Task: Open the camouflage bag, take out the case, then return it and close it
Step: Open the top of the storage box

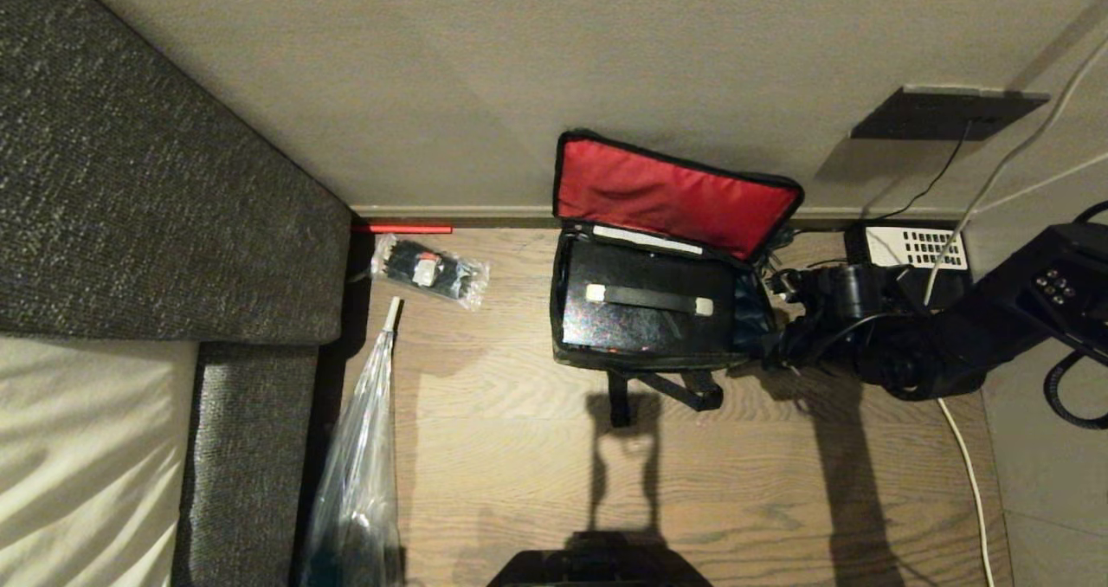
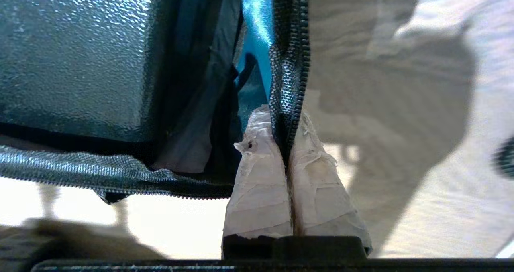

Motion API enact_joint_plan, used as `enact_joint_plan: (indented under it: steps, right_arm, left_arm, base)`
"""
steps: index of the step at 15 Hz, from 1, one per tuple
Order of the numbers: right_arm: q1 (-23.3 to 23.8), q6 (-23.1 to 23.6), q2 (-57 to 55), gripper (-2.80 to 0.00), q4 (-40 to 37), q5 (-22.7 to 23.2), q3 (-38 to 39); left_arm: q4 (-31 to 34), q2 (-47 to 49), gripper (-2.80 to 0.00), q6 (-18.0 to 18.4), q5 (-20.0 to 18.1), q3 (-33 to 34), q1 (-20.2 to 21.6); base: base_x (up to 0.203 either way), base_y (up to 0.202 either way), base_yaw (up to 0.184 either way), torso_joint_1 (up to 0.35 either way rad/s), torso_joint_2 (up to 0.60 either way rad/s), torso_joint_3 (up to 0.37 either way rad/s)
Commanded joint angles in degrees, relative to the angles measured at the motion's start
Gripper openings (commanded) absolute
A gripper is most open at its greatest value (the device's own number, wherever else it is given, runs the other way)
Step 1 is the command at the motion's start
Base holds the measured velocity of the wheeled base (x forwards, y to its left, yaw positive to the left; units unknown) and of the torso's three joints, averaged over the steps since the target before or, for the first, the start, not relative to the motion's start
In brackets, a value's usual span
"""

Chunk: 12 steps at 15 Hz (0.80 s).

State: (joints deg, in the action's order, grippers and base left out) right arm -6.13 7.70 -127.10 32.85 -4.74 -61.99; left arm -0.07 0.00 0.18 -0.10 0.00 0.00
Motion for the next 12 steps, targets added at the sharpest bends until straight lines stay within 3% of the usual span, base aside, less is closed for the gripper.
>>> enact_joint_plan:
  steps: [1,4,10,12]
  right_arm:
    - [1.2,3.1,0.2,-2.80,0.4,0.5,-1.5]
    - [2.4,7.3,-0.2,-2.80,0.5,2.9,-3.0]
    - [2.2,6.7,0.7,-2.80,0.2,3.4,-0.9]
    - [0.1,5.4,0.7,-2.80,0.1,3.3,-0.8]
  left_arm:
    - [0.0,0.0,-2.80,0.0,0.0,0.0,0.0]
    - [0.0,0.0,-2.80,0.0,0.0,0.0,0.0]
    - [0.0,0.0,-2.80,0.0,0.0,0.0,0.0]
    - [0.0,0.0,-2.80,0.0,0.0,0.0,0.0]
  base:
    - [0.000,0.000,0.000,0.000,0.00,0.000]
    - [0.000,0.000,0.000,0.000,0.00,0.000]
    - [0.000,0.000,0.000,0.000,0.00,0.000]
    - [0.000,0.000,0.000,0.000,0.00,0.000]
